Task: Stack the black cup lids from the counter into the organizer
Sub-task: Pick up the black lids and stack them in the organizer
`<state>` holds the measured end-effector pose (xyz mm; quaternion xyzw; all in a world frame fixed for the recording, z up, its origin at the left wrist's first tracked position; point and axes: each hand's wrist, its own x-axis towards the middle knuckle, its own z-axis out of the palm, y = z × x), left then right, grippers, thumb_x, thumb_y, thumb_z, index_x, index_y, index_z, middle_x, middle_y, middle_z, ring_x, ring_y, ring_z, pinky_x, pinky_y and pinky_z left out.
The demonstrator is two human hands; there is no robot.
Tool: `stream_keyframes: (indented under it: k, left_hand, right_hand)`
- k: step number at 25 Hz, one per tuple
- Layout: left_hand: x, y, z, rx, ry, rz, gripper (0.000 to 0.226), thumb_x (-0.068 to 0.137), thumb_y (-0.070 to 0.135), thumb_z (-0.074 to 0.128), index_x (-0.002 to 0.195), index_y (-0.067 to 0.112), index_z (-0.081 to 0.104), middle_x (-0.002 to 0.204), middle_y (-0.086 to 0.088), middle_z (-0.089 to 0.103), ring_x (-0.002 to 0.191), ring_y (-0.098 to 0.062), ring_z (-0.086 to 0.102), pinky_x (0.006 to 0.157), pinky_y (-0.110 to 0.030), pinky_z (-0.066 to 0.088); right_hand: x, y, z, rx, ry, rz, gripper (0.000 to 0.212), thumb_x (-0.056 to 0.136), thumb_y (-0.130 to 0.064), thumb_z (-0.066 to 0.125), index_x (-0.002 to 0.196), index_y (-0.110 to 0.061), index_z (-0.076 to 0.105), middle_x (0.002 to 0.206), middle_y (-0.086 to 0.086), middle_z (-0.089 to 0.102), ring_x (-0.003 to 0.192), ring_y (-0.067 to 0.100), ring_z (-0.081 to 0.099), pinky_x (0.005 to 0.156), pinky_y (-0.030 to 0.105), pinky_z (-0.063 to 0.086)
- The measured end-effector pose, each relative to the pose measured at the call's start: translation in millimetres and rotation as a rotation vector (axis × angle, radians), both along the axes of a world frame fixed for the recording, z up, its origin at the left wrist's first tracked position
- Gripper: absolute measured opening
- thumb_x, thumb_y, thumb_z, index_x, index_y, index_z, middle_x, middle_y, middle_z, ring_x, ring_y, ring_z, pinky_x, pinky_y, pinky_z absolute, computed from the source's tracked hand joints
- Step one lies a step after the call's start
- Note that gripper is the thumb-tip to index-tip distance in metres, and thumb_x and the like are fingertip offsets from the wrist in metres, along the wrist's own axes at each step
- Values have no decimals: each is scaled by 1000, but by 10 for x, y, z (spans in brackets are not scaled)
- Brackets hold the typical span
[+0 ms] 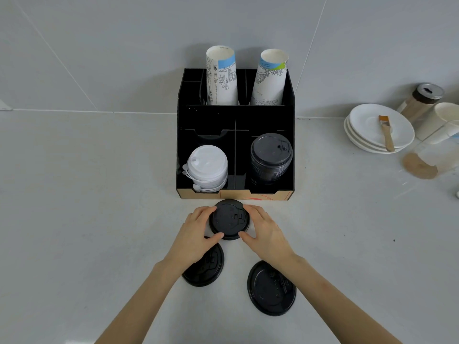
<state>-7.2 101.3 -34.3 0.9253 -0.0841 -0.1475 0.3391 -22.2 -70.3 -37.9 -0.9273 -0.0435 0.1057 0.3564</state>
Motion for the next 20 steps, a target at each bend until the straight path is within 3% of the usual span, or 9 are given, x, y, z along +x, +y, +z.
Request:
stream_keyframes:
  k: [7,13,17,20]
  left_hand:
    - [-68,-34,92,-89,-37,7,57,81,21,63,130,17,36,134,-3,41,120,-16,43,99,-23,32]
    - [-98,-161,301,-184,-111,25,58,81,19,63,131,22,35,120,12,37,107,-6,42,93,-21,34]
    - [-19,-247,434,-193,-161,-15,57,81,20,63,131,22,36,122,14,37,108,-6,43,91,-21,34]
    - [79,-339,536,-194,-190,-29,57,81,21,63,131,20,36,124,11,38,109,-4,41,92,-16,32]
  right_hand:
    - [-86,-75,106,89,-65,-28,56,82,-16,61,131,-11,35,136,7,42,124,20,43,102,23,34]
    - [-109,-200,276,158,-145,-53,55,81,-15,62,130,-13,36,134,5,43,122,15,43,96,8,25]
    - [-96,-307,407,196,-183,-92,54,82,-14,62,130,-13,37,134,5,44,116,12,45,94,5,24]
    - [-17,-402,515,186,-224,-105,54,81,-13,63,129,-11,39,133,7,46,110,11,47,88,-5,26]
